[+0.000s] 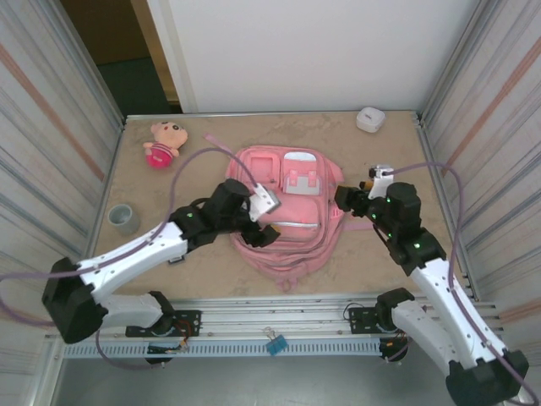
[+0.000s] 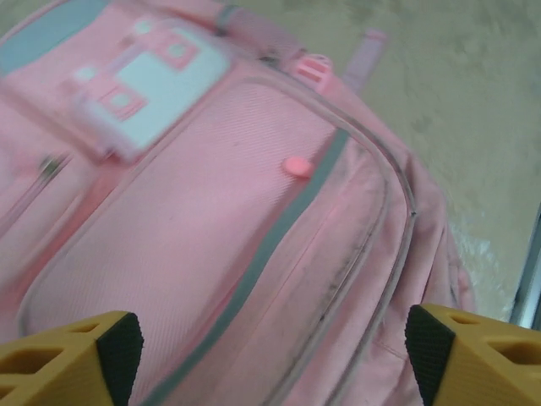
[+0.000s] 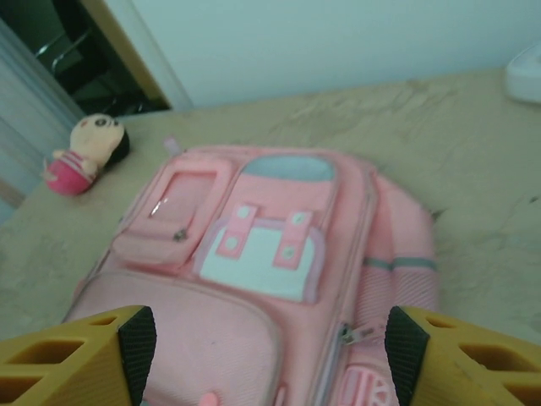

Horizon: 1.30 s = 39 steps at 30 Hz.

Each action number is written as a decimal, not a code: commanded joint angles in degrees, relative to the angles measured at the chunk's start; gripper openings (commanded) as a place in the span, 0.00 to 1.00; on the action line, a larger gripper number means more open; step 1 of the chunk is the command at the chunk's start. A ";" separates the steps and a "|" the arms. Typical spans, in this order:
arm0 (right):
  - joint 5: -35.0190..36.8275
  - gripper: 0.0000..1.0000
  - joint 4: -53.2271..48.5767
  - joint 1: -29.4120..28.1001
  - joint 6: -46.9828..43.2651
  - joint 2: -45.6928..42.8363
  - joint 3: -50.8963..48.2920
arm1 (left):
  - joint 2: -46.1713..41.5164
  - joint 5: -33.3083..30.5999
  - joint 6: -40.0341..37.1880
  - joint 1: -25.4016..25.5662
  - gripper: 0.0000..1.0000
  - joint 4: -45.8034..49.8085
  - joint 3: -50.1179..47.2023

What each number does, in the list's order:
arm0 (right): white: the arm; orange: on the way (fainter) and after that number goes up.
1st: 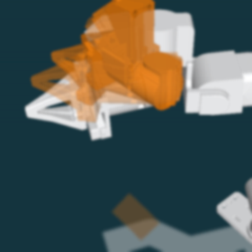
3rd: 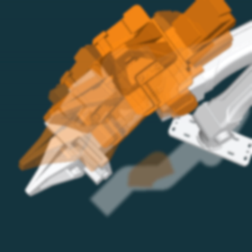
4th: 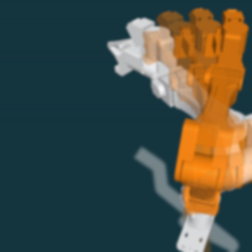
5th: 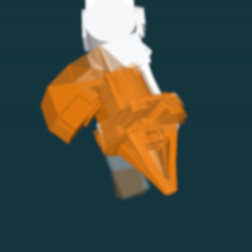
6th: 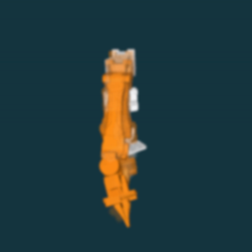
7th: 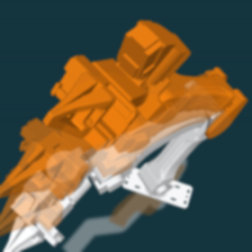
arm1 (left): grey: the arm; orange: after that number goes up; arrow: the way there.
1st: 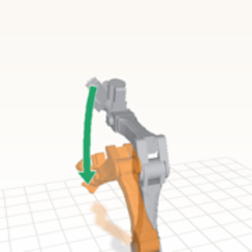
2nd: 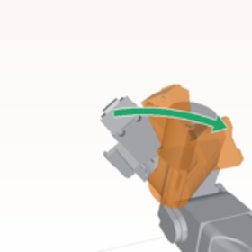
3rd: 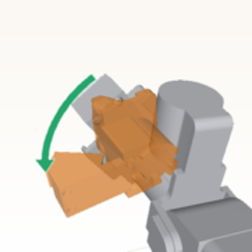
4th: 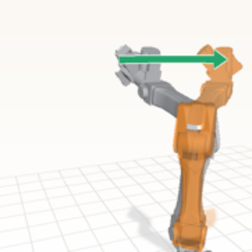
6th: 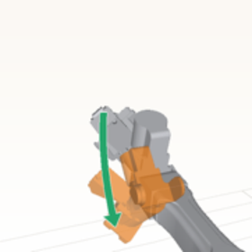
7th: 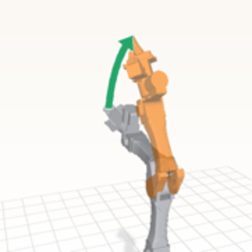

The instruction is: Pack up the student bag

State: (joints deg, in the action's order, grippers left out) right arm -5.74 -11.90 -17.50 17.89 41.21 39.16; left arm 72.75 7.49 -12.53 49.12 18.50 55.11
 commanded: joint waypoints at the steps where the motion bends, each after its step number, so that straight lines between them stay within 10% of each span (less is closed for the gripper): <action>1: -3.54 0.73 -4.47 2.42 -3.65 -2.60 -0.92 | 6.72 1.46 -21.91 2.39 0.82 -2.27 2.57; 12: -4.72 0.73 -7.45 3.21 -5.18 -4.67 -1.75 | 21.17 -4.04 -32.17 3.96 0.83 -9.83 5.25; 17: -5.49 0.72 -6.83 3.26 -7.34 -4.08 -2.41 | 20.43 -5.76 -30.45 3.79 0.33 -11.50 4.07; 22: -13.81 0.65 -5.45 3.26 -16.80 0.83 -4.62 | 12.59 6.57 -26.33 0.51 0.08 -14.99 -2.01; 32: -26.84 0.68 18.91 3.24 -24.37 21.08 -8.32 | 2.31 38.42 -21.73 -15.36 0.00 -31.63 -16.09; 39: -37.32 0.67 21.20 1.41 -43.01 29.75 -7.11 | 1.16 39.79 -24.30 -17.35 0.00 -30.53 -16.71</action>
State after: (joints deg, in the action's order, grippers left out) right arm -35.70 5.72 -15.51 -14.68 69.45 31.46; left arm 76.40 40.69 -36.21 31.94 -7.55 38.44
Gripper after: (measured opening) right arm 0.669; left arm 0.086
